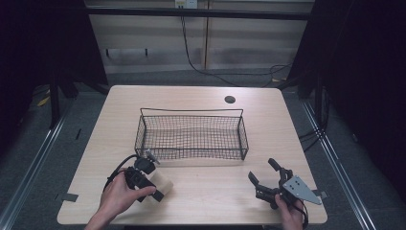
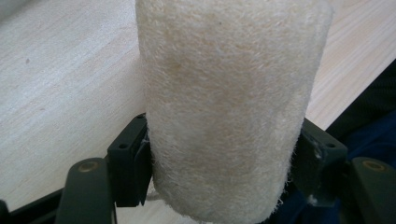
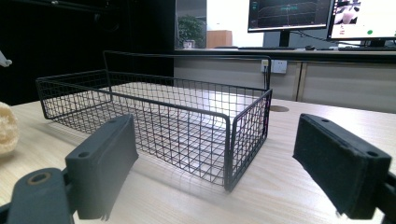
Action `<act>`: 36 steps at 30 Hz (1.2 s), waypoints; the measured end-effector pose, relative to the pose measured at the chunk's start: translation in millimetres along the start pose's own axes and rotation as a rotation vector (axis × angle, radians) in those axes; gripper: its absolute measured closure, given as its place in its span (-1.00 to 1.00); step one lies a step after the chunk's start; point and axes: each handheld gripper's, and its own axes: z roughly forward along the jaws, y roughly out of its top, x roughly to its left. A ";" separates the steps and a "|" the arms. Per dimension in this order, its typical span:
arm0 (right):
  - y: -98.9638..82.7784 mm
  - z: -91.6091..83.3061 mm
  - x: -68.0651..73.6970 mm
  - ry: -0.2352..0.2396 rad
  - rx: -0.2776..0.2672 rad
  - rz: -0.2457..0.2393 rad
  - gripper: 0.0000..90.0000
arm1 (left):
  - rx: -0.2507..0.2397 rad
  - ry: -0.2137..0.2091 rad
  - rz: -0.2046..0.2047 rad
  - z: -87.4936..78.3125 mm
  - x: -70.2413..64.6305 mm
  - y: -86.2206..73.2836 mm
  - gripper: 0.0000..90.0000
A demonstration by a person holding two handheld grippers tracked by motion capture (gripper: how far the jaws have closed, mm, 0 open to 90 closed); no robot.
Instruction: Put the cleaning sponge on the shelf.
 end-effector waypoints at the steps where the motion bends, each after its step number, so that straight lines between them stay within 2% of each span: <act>1: 0.0 0.0 0.0 0.000 0.000 0.000 -0.72 | -0.003 -0.002 -0.002 -1.0 0.2 -0.2 -0.29; 6: 0.0 0.0 0.0 0.000 0.000 0.000 -0.72 | -0.012 -0.006 -0.020 -4.3 1.3 -0.8 -0.29; 9: 0.0 0.0 0.0 0.000 0.000 0.000 -0.72 | -0.017 -0.022 -0.007 -7.2 1.5 -1.0 -0.29; 16: 0.0 0.0 0.0 0.000 0.000 0.000 -0.72 | -0.042 -0.020 0.015 -16.6 0.7 -1.8 -0.29; 29: 0.0 0.0 -0.1 0.000 0.000 0.001 -0.72 | -0.071 -0.039 0.004 -28.3 2.7 -4.2 -0.29; 35: 0.1 0.0 -0.4 -0.001 0.001 -0.002 -0.72 | -0.097 -0.036 -0.007 -39.9 2.4 -4.0 -0.29; 36: 0.0 0.0 -0.3 0.000 0.002 0.001 -0.72 | -0.098 -0.029 0.002 -44.5 2.3 -3.8 -0.29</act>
